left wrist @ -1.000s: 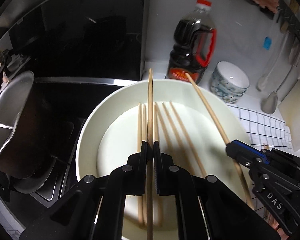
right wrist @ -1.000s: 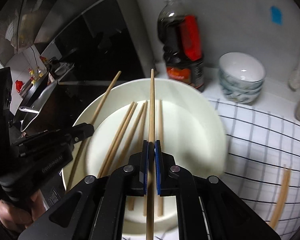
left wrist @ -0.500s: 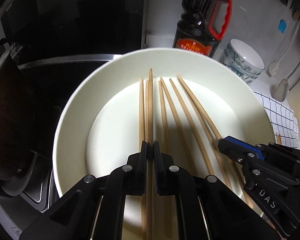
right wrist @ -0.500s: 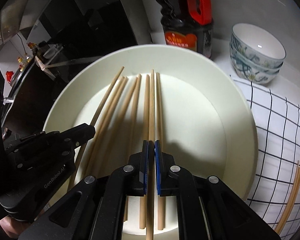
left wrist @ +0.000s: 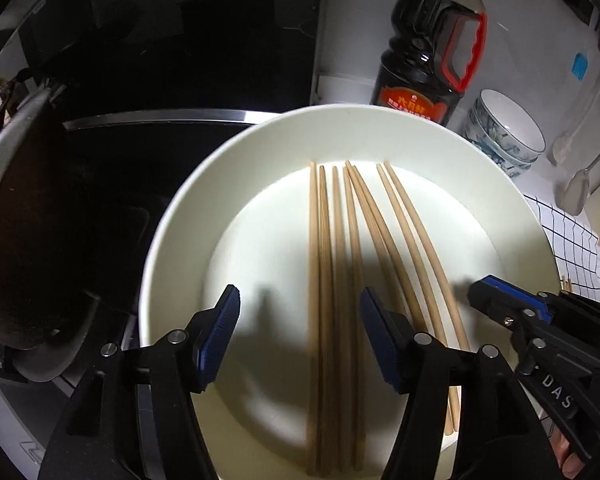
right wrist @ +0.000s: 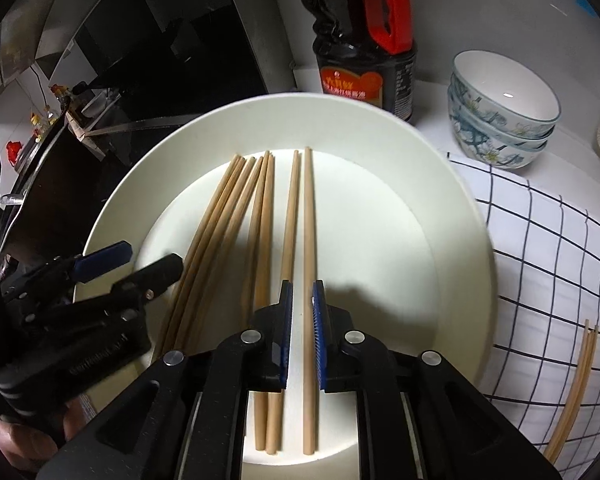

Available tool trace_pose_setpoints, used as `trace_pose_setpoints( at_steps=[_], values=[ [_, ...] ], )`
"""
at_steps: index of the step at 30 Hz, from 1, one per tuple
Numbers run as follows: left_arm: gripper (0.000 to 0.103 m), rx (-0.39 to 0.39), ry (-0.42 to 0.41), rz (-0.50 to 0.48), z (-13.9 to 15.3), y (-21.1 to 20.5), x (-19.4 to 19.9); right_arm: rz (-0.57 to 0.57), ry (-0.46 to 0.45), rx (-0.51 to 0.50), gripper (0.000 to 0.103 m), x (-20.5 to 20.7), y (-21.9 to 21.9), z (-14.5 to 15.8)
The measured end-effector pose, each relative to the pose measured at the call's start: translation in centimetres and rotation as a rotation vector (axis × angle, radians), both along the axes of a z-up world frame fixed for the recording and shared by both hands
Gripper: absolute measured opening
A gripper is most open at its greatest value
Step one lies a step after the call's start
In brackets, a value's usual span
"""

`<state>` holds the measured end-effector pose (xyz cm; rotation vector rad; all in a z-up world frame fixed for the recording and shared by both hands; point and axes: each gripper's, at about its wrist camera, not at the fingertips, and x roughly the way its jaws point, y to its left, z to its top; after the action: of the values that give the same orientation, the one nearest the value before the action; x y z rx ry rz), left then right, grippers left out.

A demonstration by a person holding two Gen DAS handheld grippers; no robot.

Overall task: Organize utensils
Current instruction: 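Lower the chopsticks into the basin and open both tools, then move both open tools back toward the remaining chopsticks on the mat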

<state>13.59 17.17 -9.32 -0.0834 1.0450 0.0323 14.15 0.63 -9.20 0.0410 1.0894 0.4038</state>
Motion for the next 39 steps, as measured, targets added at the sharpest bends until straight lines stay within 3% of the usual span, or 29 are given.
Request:
trace_pose_setpoints(
  at_steps=[8,10,16,25,28,39],
  values=[
    [0.073,0.017,-0.014,0.020,1.0,0.3,-0.7,-0.021,-0.024,0.021,0.021,-1.2,-1.0,1.1],
    [0.082,0.021,-0.021,0.022,1.4,0.3,-1.0,-0.023,-0.028,0.022,0.025,-1.4,-1.1,1.3],
    [0.088,0.021,-0.041,0.027,2.4,0.4,-2.2,-0.034,-0.046,0.021,0.036,-2.5,-1.5,2.0],
    [0.091,0.027,-0.051,0.031,3.3,0.2,-4.1,-0.051,-0.063,0.024,0.042,-4.3,-2.2,3.1],
    [0.092,0.028,-0.060,0.029,3.6,-0.1,-4.8,-0.059,-0.072,0.026,0.048,-5.0,-2.7,3.4],
    [0.095,0.033,-0.068,-0.014,4.3,-2.7,-6.5,-0.116,-0.079,0.049,0.050,-7.9,-5.7,4.0]
  ],
)
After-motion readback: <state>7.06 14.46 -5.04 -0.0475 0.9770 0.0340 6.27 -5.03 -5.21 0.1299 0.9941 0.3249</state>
